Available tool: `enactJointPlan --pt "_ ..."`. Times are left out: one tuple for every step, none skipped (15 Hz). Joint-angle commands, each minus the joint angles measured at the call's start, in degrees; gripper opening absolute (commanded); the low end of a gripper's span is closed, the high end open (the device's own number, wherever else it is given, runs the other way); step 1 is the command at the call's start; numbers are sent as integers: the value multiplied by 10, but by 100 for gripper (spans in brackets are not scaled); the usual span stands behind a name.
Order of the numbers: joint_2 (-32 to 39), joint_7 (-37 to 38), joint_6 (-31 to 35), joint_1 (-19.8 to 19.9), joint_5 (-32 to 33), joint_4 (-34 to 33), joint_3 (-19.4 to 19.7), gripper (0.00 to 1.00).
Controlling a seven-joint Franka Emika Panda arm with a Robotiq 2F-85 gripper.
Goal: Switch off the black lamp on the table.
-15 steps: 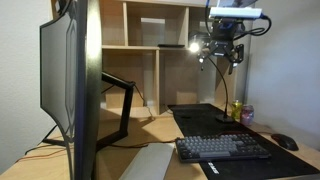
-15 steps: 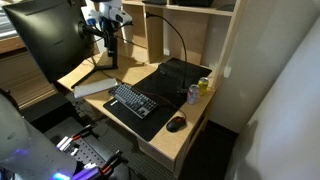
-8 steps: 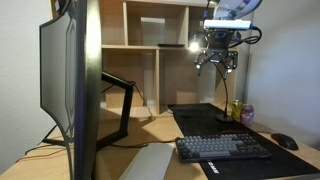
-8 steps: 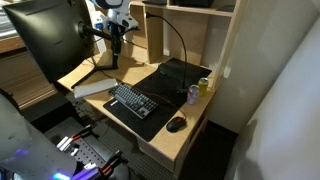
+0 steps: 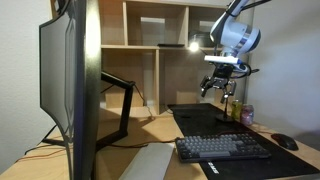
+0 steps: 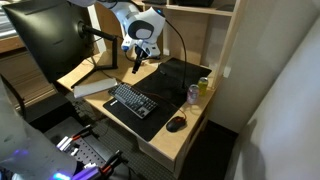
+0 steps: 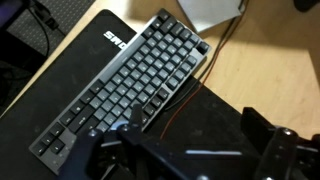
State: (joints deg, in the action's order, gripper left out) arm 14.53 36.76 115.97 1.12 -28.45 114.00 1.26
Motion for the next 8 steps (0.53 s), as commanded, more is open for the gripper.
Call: enactJointPlan --pt "13 -3 -2 2 -4 -12 6 100" --pt "16 -4 -2 3 -3 -13 7 100" --pt "15 -3 -2 1 -3 -13 7 100" --pt "13 -2 -2 -2 -2 -12 5 100" --pt "22 11 14 -12 19 -13 7 100" --pt "53 25 38 -12 -9 -33 3 100" --pt "70 34 71 -11 -40 -44 -1 100" --pt "92 34 78 -3 -84 -64 -8 100"
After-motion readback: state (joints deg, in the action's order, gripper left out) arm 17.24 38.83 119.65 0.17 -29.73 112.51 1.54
